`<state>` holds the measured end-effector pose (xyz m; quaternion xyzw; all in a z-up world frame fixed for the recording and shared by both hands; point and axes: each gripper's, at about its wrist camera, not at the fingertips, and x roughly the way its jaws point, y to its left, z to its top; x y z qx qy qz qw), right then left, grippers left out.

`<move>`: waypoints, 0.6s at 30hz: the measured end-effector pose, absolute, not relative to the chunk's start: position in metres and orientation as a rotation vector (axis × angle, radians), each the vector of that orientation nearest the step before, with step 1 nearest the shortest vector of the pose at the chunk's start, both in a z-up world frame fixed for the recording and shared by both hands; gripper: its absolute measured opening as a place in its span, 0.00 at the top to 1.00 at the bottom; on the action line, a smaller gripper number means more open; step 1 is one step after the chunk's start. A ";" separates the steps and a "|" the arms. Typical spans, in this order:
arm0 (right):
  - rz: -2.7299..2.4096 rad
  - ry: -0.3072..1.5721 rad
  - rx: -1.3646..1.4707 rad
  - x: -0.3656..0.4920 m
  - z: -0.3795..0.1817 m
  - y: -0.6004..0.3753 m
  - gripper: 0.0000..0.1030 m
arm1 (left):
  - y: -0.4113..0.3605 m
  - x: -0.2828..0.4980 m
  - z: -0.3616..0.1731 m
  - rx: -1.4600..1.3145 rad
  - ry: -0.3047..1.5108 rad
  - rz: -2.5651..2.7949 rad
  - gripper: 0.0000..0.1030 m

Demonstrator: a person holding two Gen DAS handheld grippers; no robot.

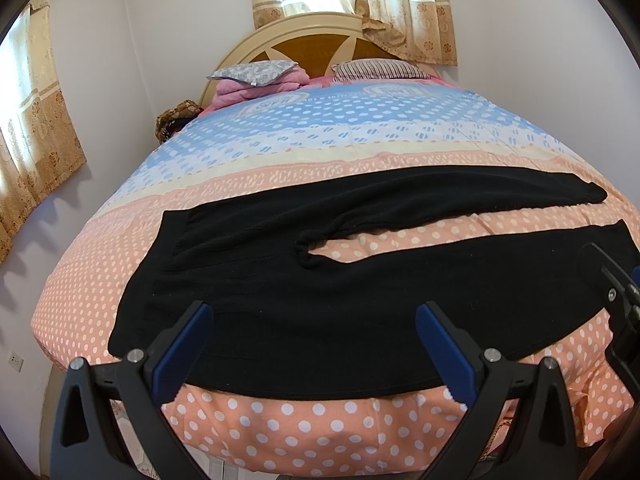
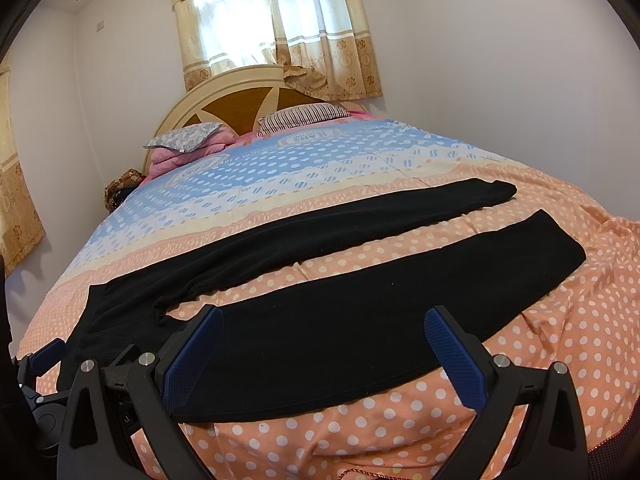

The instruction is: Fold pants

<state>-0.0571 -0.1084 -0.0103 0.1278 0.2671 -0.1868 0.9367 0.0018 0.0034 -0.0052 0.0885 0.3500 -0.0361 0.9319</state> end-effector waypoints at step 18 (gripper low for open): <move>-0.380 0.547 0.262 -0.057 -0.011 -0.108 0.01 | 0.003 0.001 -0.006 0.176 0.720 -0.074 0.00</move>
